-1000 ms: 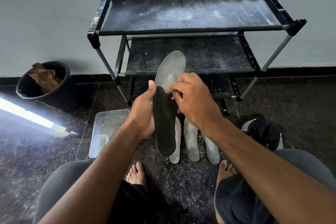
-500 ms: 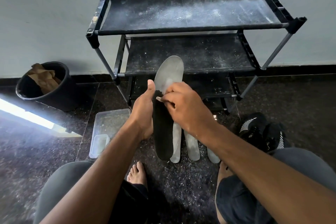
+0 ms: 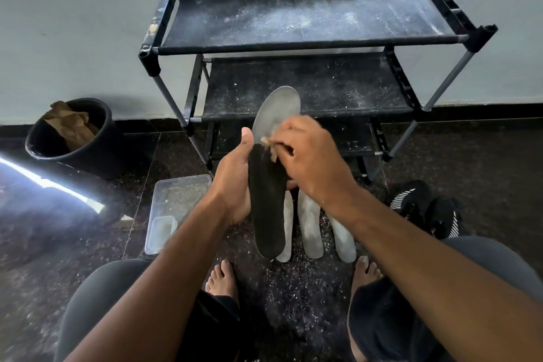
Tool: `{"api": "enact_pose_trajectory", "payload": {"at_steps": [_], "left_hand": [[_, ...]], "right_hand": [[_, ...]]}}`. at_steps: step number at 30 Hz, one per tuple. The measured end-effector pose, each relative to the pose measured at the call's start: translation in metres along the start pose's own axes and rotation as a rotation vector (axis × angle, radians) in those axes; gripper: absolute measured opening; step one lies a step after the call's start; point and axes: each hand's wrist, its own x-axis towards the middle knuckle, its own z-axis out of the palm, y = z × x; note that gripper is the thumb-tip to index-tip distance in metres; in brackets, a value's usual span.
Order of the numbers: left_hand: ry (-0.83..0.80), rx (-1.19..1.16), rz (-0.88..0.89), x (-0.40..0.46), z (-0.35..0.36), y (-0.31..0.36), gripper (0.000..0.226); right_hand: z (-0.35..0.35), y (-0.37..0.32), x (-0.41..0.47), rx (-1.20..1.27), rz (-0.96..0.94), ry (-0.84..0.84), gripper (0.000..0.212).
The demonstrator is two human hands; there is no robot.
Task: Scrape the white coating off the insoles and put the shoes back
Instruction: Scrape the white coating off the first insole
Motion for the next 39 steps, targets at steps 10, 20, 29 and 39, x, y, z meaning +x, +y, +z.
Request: {"api": "enact_pose_trajectory", "payload": {"at_steps": [10, 20, 29, 39], "left_hand": [[0.023, 0.025, -0.020, -0.004, 0.004, 0.002, 0.070], [0.012, 0.006, -0.065, -0.006, 0.007, 0.001, 0.066], [0.025, 0.024, -0.050, -0.003, 0.004, 0.001, 0.054], [-0.030, 0.056, -0.003, -0.004, 0.013, -0.002, 0.056]], "right_hand": [[0.004, -0.006, -0.005, 0.065, -0.003, -0.021, 0.007], [0.010, -0.011, -0.010, 0.092, -0.005, 0.033, 0.009], [0.009, -0.019, -0.009, 0.229, 0.151, 0.063, 0.008], [-0.004, -0.024, 0.002, 0.387, 0.409, 0.144, 0.003]]}}
